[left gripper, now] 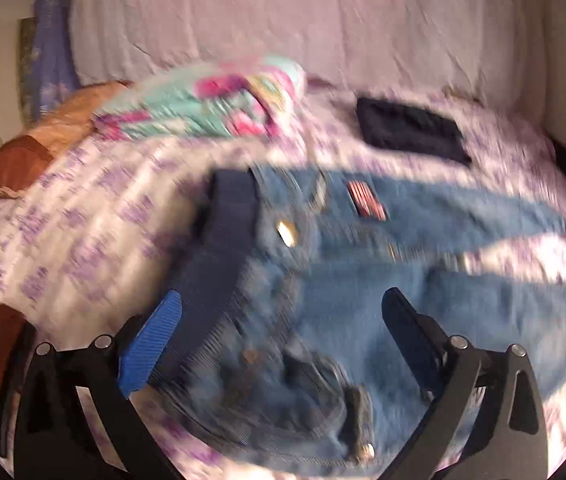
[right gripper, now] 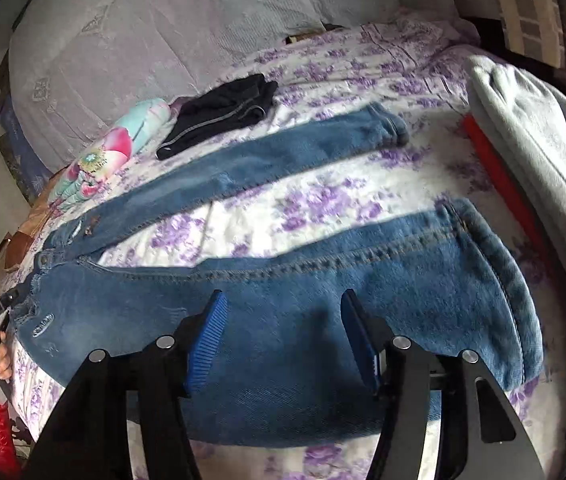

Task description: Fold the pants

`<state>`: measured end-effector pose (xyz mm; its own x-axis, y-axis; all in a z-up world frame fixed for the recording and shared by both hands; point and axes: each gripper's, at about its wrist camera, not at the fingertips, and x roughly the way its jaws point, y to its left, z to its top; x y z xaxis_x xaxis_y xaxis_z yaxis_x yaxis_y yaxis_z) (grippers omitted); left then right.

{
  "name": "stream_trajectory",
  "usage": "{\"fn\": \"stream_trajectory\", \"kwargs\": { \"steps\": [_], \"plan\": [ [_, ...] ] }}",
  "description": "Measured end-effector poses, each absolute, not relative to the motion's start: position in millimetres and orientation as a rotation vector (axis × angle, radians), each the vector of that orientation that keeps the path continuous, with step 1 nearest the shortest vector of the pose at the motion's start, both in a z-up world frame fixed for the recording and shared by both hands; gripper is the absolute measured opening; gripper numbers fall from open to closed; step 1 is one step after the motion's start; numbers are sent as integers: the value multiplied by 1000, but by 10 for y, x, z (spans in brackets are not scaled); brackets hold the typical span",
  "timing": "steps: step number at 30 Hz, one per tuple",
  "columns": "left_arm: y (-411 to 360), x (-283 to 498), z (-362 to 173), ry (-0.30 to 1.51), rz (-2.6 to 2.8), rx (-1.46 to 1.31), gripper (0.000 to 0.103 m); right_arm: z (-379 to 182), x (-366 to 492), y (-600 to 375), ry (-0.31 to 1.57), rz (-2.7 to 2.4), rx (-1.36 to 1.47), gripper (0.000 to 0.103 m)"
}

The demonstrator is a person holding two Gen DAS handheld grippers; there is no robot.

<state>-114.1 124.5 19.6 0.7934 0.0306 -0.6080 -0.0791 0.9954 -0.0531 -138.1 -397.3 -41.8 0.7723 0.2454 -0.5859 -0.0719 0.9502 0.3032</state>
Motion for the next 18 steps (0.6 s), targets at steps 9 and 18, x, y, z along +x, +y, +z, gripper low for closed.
{"fn": "stream_trajectory", "kwargs": {
  "steps": [9,18],
  "plan": [
    [1735,92,295,826,79,-355,98,209,-486,-2635,632,351,130,85],
    [2015,499,-395,890,61,-514,98,-648,399,-1922,841,430,94,97]
  ]
}}
